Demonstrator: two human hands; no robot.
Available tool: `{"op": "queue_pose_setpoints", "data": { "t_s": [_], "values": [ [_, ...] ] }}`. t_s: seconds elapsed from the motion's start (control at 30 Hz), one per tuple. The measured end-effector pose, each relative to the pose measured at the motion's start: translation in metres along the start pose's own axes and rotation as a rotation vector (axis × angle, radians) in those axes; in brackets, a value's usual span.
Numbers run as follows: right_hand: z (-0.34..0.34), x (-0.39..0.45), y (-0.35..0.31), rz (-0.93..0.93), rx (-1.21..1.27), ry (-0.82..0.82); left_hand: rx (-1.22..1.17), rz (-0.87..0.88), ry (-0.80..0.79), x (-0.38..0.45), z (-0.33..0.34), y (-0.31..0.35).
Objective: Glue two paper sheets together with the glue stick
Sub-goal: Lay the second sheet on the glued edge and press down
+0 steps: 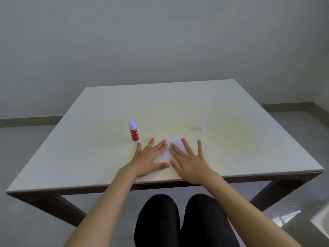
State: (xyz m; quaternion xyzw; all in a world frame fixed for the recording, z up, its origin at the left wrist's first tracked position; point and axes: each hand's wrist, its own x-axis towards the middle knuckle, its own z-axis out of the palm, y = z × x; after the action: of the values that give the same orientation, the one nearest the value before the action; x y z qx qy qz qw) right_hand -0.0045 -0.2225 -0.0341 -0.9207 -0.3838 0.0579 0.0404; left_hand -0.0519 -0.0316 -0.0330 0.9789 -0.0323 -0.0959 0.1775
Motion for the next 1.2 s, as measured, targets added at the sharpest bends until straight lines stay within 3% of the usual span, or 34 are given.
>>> {"op": "queue_pose_setpoints", "data": {
  "t_s": [0.13, 0.33, 0.57, 0.83, 1.07, 1.2],
  "values": [
    [-0.011, 0.017, 0.008, 0.062, -0.084, -0.053, 0.005, -0.004, -0.010, 0.000, 0.000, 0.001],
    [0.004, -0.014, -0.001, -0.156, -0.007, -0.049, 0.018, -0.009, -0.038, 0.000, -0.003, 0.003],
    [-0.015, 0.014, 0.017, 0.047, -0.029, -0.108, 0.021, -0.033, -0.056, -0.002, -0.005, 0.005],
    [0.010, -0.022, -0.002, -0.107, 0.002, -0.019, -0.004, -0.028, -0.037, 0.001, -0.002, 0.001],
    [-0.010, 0.006, 0.028, 0.087, -0.032, -0.073, 0.016, -0.036, -0.048, 0.002, -0.002, 0.000],
    [0.005, -0.017, 0.009, -0.074, -0.011, -0.011, -0.009, -0.033, -0.050, 0.002, -0.002, 0.000]
  ]
}}
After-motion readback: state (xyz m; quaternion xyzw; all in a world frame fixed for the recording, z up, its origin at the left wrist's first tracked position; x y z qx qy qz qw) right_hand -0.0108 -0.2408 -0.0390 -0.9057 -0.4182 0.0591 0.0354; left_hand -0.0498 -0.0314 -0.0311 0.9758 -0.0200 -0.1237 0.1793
